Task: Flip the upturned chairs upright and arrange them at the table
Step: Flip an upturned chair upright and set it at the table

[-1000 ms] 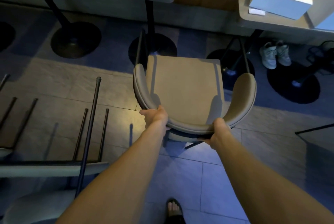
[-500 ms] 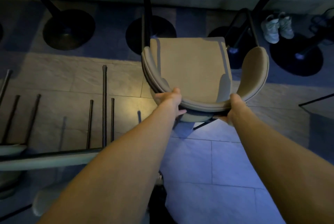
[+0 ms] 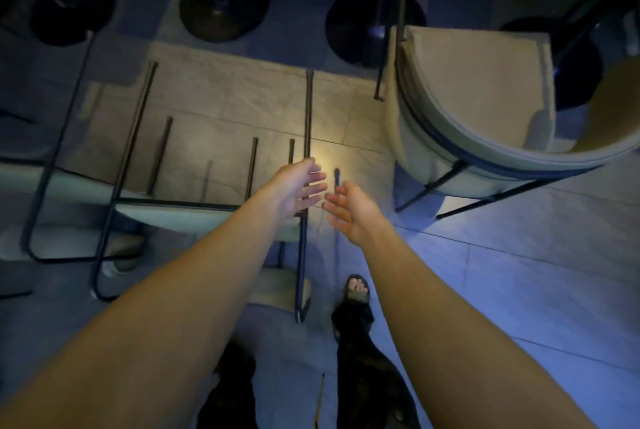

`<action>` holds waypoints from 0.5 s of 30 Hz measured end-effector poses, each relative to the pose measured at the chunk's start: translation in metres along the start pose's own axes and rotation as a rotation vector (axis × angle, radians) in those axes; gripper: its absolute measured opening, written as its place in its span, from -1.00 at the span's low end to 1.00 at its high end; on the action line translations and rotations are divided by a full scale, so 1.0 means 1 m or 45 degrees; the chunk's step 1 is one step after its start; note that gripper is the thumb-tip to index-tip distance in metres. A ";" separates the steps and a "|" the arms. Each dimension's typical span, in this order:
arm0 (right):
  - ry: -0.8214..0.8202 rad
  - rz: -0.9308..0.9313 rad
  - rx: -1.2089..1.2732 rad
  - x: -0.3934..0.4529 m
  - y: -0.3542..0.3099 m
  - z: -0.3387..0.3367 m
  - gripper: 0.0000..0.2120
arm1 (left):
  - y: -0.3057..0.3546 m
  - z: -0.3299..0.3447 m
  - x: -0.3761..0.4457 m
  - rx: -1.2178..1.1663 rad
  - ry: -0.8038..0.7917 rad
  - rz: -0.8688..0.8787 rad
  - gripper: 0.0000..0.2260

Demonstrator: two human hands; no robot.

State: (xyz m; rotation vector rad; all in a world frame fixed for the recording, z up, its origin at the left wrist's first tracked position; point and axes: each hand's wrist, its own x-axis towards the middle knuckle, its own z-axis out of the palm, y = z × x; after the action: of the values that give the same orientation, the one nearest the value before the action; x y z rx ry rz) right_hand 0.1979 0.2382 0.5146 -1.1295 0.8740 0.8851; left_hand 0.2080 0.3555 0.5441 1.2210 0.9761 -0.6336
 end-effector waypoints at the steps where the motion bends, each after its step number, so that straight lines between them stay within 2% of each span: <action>1: -0.015 0.016 -0.044 0.003 0.018 0.017 -0.79 | -0.012 -0.027 0.001 -0.025 0.027 -0.017 -0.77; 6: -0.063 0.140 -0.060 0.029 0.115 0.087 -0.82 | -0.082 -0.157 0.009 -0.163 0.233 -0.149 -0.74; 9: -0.054 0.244 -0.052 0.056 0.169 0.116 -0.86 | -0.129 -0.221 0.030 -0.289 0.279 -0.234 -0.74; 15: 0.101 0.429 0.061 0.139 0.273 0.134 -0.72 | -0.233 -0.307 0.106 -0.411 0.341 -0.412 -0.76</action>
State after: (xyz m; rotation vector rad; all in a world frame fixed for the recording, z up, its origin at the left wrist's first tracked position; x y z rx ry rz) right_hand 0.0200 0.4394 0.3147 -0.9963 1.1674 1.0935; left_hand -0.0215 0.6006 0.3277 0.8803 1.4599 -0.5426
